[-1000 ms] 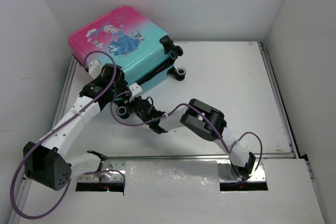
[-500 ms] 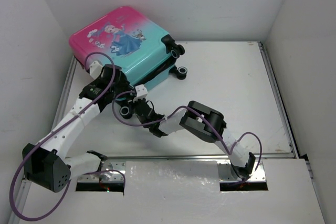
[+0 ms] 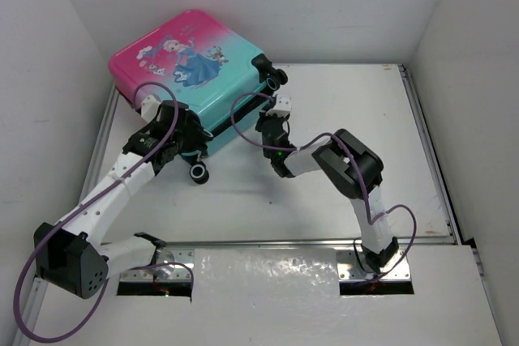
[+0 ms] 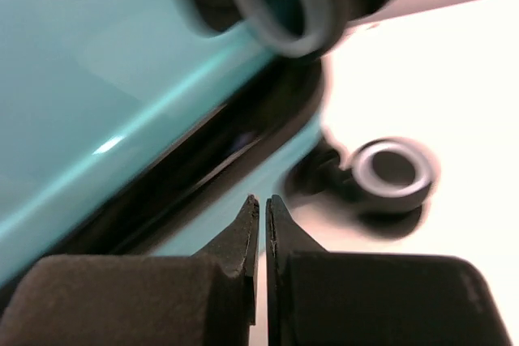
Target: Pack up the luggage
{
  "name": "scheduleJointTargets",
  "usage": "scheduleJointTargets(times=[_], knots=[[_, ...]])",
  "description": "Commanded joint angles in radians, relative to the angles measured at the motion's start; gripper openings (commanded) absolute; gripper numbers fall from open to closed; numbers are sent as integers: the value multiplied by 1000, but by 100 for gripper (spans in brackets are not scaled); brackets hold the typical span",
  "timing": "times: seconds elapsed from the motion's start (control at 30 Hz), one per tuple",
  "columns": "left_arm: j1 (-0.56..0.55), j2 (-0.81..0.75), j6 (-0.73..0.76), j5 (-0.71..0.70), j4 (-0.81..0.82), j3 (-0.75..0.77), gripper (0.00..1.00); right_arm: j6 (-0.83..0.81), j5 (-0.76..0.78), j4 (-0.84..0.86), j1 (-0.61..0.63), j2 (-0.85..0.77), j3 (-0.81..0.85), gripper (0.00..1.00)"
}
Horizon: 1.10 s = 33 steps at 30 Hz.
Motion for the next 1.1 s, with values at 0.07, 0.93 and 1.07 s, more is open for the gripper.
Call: scheduleJointTargets(times=[0.07,0.93,1.07], knots=[[-16,12,63,101,136,13,0,-87,-359,134,21,7,-38,0],[27,21,264,244,107,70,41,2,-509,50,220,77,130,59],[45,23,288,276,106,65,41,-21,-431,89,255,76,118,44]])
